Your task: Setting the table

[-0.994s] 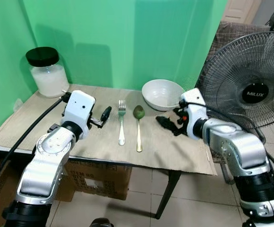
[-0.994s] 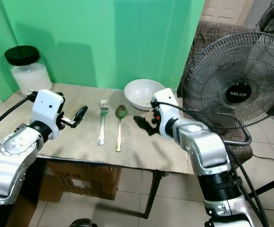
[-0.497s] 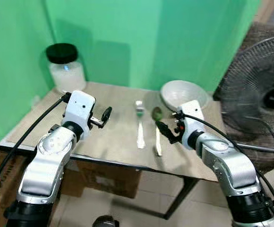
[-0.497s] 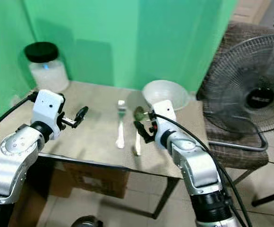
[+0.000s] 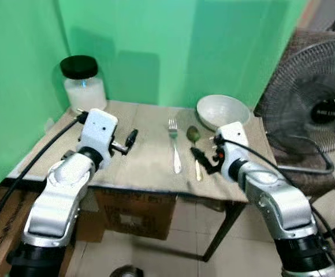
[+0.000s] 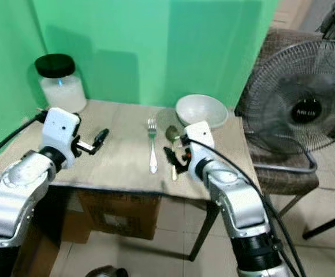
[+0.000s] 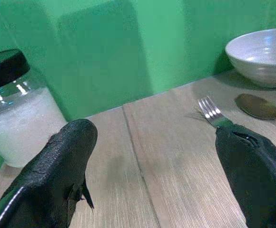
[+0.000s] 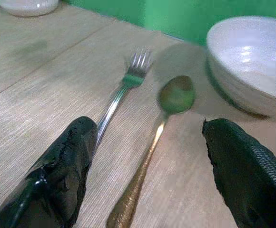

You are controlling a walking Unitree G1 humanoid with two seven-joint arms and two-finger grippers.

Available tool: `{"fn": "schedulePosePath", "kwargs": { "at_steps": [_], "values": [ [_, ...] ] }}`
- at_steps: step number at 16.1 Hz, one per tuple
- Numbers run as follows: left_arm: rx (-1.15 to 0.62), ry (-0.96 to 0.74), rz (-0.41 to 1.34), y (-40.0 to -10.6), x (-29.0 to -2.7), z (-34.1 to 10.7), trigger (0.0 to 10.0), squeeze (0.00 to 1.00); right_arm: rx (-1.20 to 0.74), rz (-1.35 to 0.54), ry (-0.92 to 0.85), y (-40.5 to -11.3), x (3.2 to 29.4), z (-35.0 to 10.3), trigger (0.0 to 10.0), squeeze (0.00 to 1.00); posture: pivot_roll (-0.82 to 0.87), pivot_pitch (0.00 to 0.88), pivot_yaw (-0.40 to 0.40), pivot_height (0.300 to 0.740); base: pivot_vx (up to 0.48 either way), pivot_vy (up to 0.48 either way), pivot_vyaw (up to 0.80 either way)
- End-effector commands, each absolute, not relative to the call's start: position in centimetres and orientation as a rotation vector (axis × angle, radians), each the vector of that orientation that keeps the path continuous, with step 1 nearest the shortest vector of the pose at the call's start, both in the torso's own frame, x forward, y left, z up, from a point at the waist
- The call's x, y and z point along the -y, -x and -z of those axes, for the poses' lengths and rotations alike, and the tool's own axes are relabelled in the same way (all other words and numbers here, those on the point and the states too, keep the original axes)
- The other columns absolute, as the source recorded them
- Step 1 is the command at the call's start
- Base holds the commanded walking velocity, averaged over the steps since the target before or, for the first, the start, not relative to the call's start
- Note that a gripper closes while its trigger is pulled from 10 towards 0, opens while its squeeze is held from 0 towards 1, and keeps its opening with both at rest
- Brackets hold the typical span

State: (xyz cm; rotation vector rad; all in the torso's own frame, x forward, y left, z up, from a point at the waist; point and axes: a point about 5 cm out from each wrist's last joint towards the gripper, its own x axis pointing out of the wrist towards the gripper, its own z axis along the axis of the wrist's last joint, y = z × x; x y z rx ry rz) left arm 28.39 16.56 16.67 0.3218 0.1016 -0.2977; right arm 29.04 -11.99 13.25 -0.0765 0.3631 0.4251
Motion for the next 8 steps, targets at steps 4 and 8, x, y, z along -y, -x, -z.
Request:
{"fn": "schedulePosePath", "kwargs": {
  "at_steps": [4,8],
  "values": [
    [-0.087,-0.338,0.245,-29.13,-16.62,-17.00,10.0,0.00,-0.300,-0.411,0.065,-29.61,11.56,-14.10,10.0,0.00,0.16,0.000,-0.023,0.740,0.000,-0.360,0.00],
    [-0.085,-0.332,0.236,-29.29,-16.52,-16.92,10.0,0.00,-0.284,-0.405,0.083,-29.90,11.75,-14.13,10.0,0.00,0.16,0.000,-0.025,0.740,0.000,-0.480,0.00]
  ]
}}
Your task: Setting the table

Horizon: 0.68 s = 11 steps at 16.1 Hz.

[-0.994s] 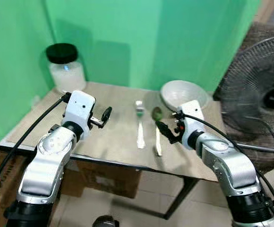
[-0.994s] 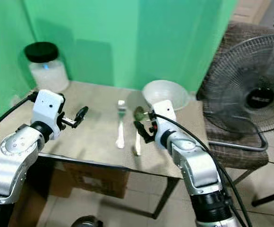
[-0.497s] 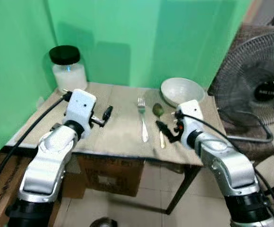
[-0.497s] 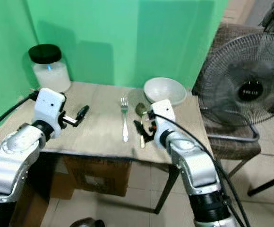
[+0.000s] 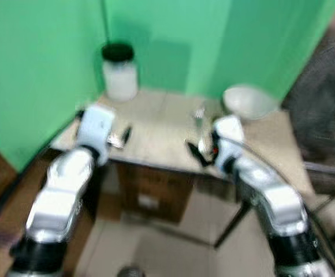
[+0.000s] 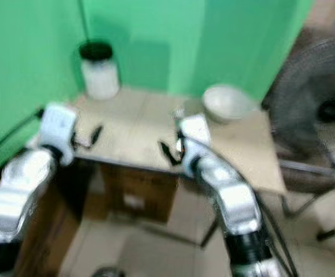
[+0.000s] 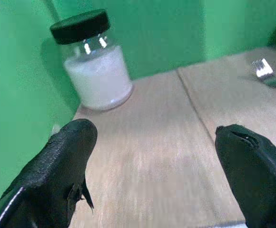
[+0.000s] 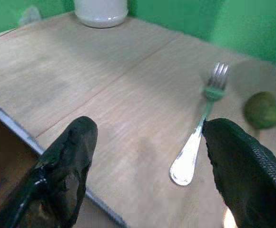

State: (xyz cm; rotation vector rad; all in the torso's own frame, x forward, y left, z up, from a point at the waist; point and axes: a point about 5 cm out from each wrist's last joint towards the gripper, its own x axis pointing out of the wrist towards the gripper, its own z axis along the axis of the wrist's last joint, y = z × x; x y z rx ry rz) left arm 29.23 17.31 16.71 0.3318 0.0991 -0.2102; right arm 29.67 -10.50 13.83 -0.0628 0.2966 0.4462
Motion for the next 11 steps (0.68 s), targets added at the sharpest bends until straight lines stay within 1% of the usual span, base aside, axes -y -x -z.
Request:
{"fn": "schedulePosePath", "kwargs": {
  "at_steps": [1,4,8,10,11],
  "values": [
    [-0.084,-0.325,0.232,-29.3,-16.4,-16.9,10.0,0.00,-0.275,-0.401,0.094,-30.0,11.9,-14.3,10.0,0.00,0.16,0.000,-0.025,0.740,0.000,-0.480,0.00],
    [-0.083,-0.322,0.232,-29.1,-16.3,-16.7,10.0,0.00,-0.268,-0.398,0.106,-30.1,12.2,-14.4,10.0,0.00,0.16,0.000,-0.032,0.740,0.000,-0.480,0.00],
    [-0.061,-0.301,0.226,-28.7,-16.0,-16.8,10.0,0.00,-0.302,-0.402,0.078,-29.5,12.8,-13.7,10.0,0.00,0.16,0.000,-0.040,0.740,0.000,0.000,0.00],
    [-0.060,-0.291,0.213,-28.3,-16.2,-16.6,10.0,0.00,-0.283,-0.402,0.075,-28.8,12.9,-13.3,10.0,0.00,0.15,0.000,-0.038,0.740,0.000,0.000,0.00],
    [-0.056,-0.268,0.207,-28.1,-16.4,-16.6,10.0,0.00,-0.276,-0.433,0.065,-28.5,12.4,-13.0,10.0,0.00,0.15,0.000,-0.036,0.740,0.270,0.000,0.80]
  ]
}}
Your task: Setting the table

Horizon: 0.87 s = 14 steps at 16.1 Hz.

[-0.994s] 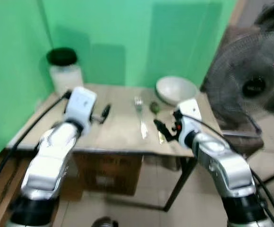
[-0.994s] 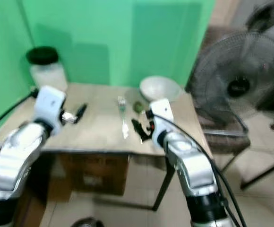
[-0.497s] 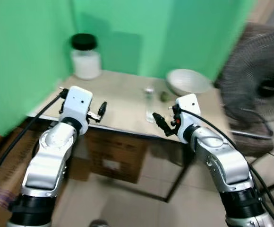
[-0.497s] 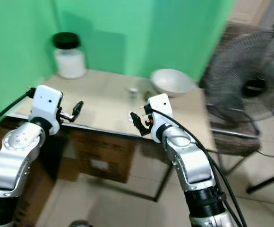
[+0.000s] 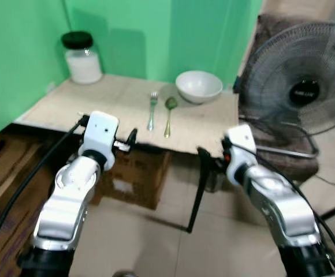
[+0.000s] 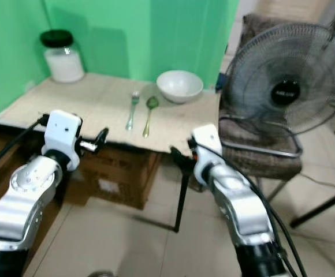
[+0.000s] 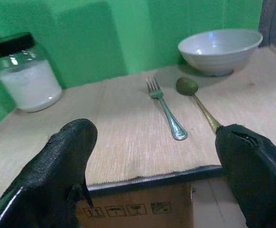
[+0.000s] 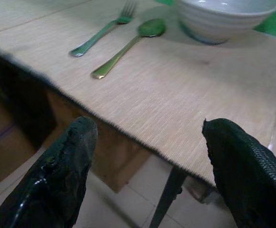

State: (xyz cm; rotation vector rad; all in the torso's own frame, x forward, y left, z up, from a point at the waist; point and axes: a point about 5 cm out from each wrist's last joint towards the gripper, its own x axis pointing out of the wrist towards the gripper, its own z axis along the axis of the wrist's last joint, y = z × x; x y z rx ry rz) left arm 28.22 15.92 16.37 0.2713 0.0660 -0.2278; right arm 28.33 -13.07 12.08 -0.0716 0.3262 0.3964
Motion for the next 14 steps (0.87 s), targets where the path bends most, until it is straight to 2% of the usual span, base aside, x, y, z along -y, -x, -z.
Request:
{"fn": "schedulePosePath", "kwargs": {
  "at_steps": [1,6,14],
  "values": [
    [-0.057,-0.268,0.212,-27.9,-16.4,-16.6,10.0,0.00,-0.273,-0.455,0.067,-28.2,12.0,-12.9,10.0,0.00,0.15,0.000,-0.029,0.740,0.334,0.000,0.80],
    [-0.066,-0.284,0.231,-27.7,-16.6,-16.6,10.0,0.00,-0.260,-0.402,0.036,-29.2,11.6,-13.1,10.0,0.00,0.14,0.000,-0.011,0.740,0.397,0.000,0.80],
    [-0.081,-0.296,0.257,-27.1,-16.4,-16.4,10.0,0.00,-0.254,-0.373,0.020,-30.1,11.5,-13.4,10.0,0.00,0.15,0.000,-0.022,0.740,0.397,0.000,0.00]
  ]
}}
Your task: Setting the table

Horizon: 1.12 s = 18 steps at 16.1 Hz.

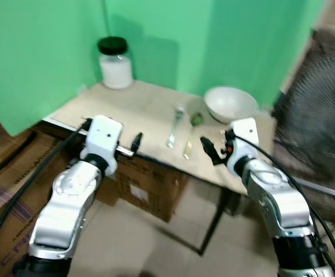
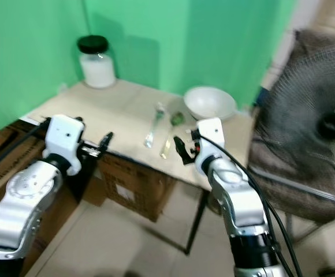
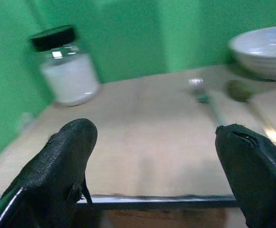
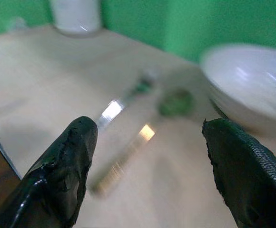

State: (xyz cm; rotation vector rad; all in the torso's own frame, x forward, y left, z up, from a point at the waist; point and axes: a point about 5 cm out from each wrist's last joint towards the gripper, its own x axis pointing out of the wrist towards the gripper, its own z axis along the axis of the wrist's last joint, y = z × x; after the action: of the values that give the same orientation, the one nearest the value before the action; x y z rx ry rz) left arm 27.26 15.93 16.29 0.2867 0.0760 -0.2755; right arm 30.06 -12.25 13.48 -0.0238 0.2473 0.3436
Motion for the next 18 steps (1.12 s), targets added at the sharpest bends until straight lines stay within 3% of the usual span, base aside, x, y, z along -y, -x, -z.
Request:
{"fn": "schedulePosePath", "kwargs": {
  "at_steps": [1,4,5,6,7,8,9,10,13,14,15,18],
  "values": [
    [-0.081,-0.300,0.264,-27.0,-16.4,-16.3,10.0,0.00,-0.266,-0.378,0.014,-30.1,11.4,-13.5,10.0,0.00,0.15,0.000,-0.024,0.740,0.326,0.000,0.00],
    [-0.120,-0.296,0.339,-26.3,-15.6,-15.6,10.0,0.00,-0.357,-0.454,0.039,-30.0,10.8,-12.6,10.0,0.00,0.15,0.000,-0.038,0.740,0.000,0.000,0.00],
    [-0.128,-0.299,0.347,-26.2,-15.5,-15.5,10.0,0.00,-0.379,-0.466,0.037,-29.9,10.7,-12.4,10.0,0.10,0.15,0.000,-0.038,0.740,0.000,0.000,0.00],
    [-0.138,-0.304,0.358,-26.1,-15.6,-15.3,10.0,0.00,-0.410,-0.461,0.032,-30.0,10.6,-12.1,10.0,1.00,0.15,0.000,-0.042,0.740,0.000,0.000,0.00],
    [-0.162,-0.289,0.358,-25.9,-15.8,-15.0,10.0,0.00,-0.455,-0.448,0.031,-30.4,10.5,-11.7,10.0,1.00,0.15,0.000,-0.046,0.740,0.000,0.000,0.00],
    [-0.172,-0.281,0.357,-25.9,-15.9,-14.9,10.0,0.39,-0.466,-0.446,0.033,-30.5,10.4,-11.6,10.0,1.00,0.15,0.000,-0.047,0.740,0.000,0.000,0.00],
    [-0.194,-0.250,0.371,-25.8,-16.1,-14.7,10.0,0.98,-0.485,-0.438,0.026,-30.9,10.2,-11.6,10.0,1.00,0.15,0.000,-0.047,0.740,0.000,0.000,0.00],
    [-0.206,-0.245,0.391,-25.8,-16.1,-14.7,10.0,1.00,-0.500,-0.413,0.005,-31.5,10.0,-11.6,10.0,1.00,0.15,0.000,-0.047,0.740,0.000,0.000,0.00],
    [-0.227,-0.283,0.426,-25.7,-16.3,-14.6,10.0,1.00,-0.522,-0.361,-0.006,-32.7,9.6,-11.3,10.0,0.96,0.15,0.000,-0.047,0.740,0.000,0.000,0.00],
    [-0.233,-0.289,0.437,-25.7,-16.3,-14.5,10.0,1.00,-0.520,-0.362,-0.007,-32.8,9.4,-11.3,10.0,0.20,0.15,0.000,-0.047,0.740,0.000,0.000,0.00],
    [-0.272,-0.307,0.501,-24.9,-16.6,-14.2,10.0,0.00,-0.510,-0.356,0.014,-33.7,8.5,-11.5,10.0,0.00,0.16,0.000,-0.049,0.740,0.000,0.000,0.00],
    [-0.292,-0.330,0.564,-24.1,-16.9,-14.2,10.0,0.00,-0.505,-0.332,-0.030,-34.8,7.4,-11.6,10.0,0.00,0.17,0.000,-0.055,0.740,0.000,0.000,0.00]
  ]
}}
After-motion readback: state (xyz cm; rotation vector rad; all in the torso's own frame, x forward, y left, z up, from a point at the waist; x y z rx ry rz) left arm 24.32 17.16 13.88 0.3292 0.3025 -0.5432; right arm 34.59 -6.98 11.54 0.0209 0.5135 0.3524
